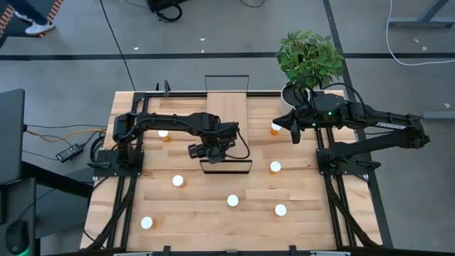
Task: Pick and place medicine bottles onto shelf by color
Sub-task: Put the orange pill bottle on the shelf aligned with the other orange pill bottle
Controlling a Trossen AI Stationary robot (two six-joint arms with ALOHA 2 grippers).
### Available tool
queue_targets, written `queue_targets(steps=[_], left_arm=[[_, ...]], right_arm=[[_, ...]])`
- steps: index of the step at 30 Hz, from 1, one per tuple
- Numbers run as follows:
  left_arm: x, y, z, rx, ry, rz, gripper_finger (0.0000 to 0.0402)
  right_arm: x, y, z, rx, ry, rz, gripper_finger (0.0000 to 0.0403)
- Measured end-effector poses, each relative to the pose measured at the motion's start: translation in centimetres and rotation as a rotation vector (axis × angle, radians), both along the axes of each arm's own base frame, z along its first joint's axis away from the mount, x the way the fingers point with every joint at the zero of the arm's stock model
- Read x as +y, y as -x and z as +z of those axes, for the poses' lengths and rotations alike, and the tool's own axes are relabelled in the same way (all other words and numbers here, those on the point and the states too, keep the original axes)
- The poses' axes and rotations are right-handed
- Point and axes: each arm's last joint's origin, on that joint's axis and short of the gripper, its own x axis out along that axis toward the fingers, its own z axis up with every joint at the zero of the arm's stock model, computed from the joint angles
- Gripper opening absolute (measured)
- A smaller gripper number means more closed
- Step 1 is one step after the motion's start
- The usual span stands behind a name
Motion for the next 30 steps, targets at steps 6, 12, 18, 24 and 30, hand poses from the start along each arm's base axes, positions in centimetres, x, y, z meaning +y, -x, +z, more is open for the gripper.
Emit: queue_targets(steps=[6,12,18,24,30], left_arm=[[-0.2,0.2,0.0,0.026,-0.022,0.040,0.0277],[0.1,0.5,0.2,0.044,-0.077,0.082,0.0277],[1.0,1.1,1.3,0.020,-0.088,0.156,0.0275],[1.2,1.9,2.9,-0.024,-0.097,0.169,0.0275],[1.7,3.5,5.6,-0.093,-0.126,0.288,0.0275]], right_arm=[[0.0,0.0,0.0,0.000,0.003,-0.005,0.0016],[-0.1,0.0,0.0,-0.001,0.004,-0.020,0.0016],[-0.2,0.2,0.8,-0.026,0.019,-0.054,0.0016],[-0.3,0.5,2.1,-0.060,0.051,-0.058,0.0016],[-0.5,0.5,2.2,-0.059,0.027,-0.088,0.0016]])
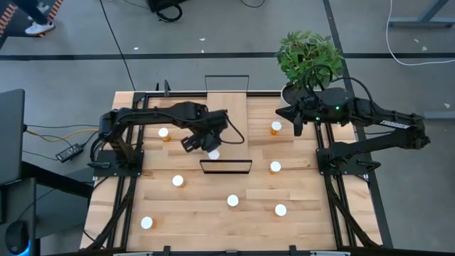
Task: Pick and place medicine bottles onto shelf by color
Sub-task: Put the orange pill bottle on the shelf aligned with the other orange pill bottle
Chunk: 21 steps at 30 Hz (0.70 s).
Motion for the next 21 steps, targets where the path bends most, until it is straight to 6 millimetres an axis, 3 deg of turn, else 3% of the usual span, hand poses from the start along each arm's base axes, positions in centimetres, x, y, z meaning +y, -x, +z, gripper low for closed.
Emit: queue_targets(steps=[5,10,15,21], left_arm=[[0.9,2.4,3.2,-0.107,-0.028,0.148,0.0274],[2.1,5.3,6.6,-0.251,-0.017,0.302,0.0271],[3.2,7.9,9.4,-0.431,0.031,0.506,0.0261],[3.9,9.5,12.5,-0.738,0.202,0.826,0.0245]], right_arm=[[0.1,-0.9,-1.8,0.162,-0.047,0.062,0.0035],[0.2,-2.3,-3.6,0.312,-0.082,0.148,0.0109],[0.5,-2.2,-5.9,0.572,-0.125,0.166,0.0184],[2.2,-3.5,-8.0,0.777,-0.049,0.313,0.0229]])
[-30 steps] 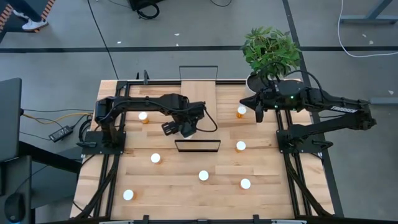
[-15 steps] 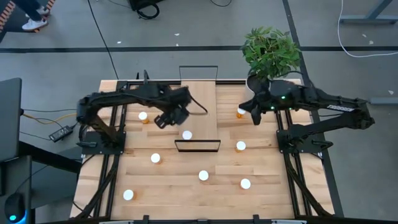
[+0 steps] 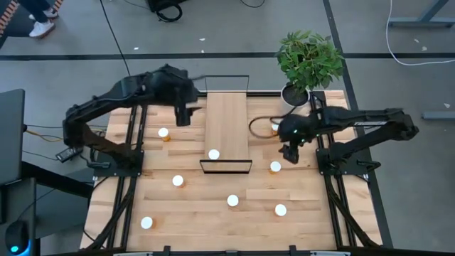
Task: Pick and place medicine bottles onto shelf by color
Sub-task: Put the orange pill bottle on the shelf aligned with the other orange pill bottle
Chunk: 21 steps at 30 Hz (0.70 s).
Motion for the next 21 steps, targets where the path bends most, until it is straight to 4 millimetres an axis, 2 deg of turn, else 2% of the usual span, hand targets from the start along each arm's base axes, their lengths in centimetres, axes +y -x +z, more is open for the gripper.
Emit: queue_targets(steps=[4,9,16,21], left_arm=[[0.0,0.3,1.0,-0.168,0.134,0.136,0.0234],[-0.2,0.3,1.1,-0.224,0.250,0.220,0.0223],[-0.7,0.3,0.9,-0.221,0.299,0.245,0.0206],[-0.9,0.3,0.9,-0.226,0.313,0.247,0.0197]], right_arm=[[1.2,-1.7,-1.7,0.084,0.034,0.093,0.0244],[2.5,-3.0,-5.5,0.160,0.052,0.142,0.0261],[3.6,-3.3,-7.8,0.127,0.022,0.117,0.0286],[4.1,-2.5,-9.8,0.171,-0.001,0.084,0.0303]])
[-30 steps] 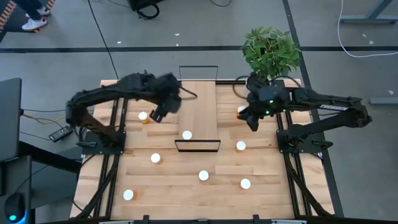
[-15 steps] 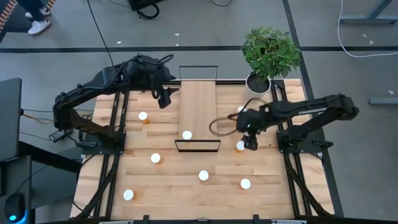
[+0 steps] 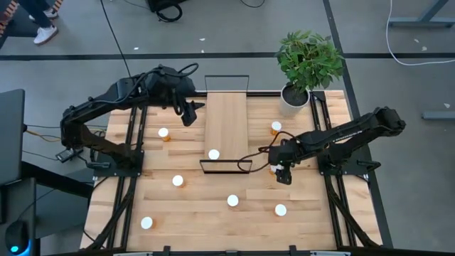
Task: Pick and place medicine bottles onto shelf by color
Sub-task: Put the orange pill bottle on the shelf aligned with the other orange pill bottle
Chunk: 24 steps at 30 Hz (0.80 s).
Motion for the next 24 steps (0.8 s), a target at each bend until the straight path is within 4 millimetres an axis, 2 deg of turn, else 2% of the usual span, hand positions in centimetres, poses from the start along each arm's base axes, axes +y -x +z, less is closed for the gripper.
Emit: queue_targets(steps=[12,24], left_arm=[[-0.2,-0.1,0.0,-0.012,0.027,0.013,0.0191],[-0.2,0.0,-0.1,-0.004,0.030,0.014,0.0182]], right_arm=[[-0.2,0.4,-1.8,-0.013,0.011,-0.068,0.0312],[1.3,0.9,-2.7,-0.044,0.043,-0.031,0.0312]])
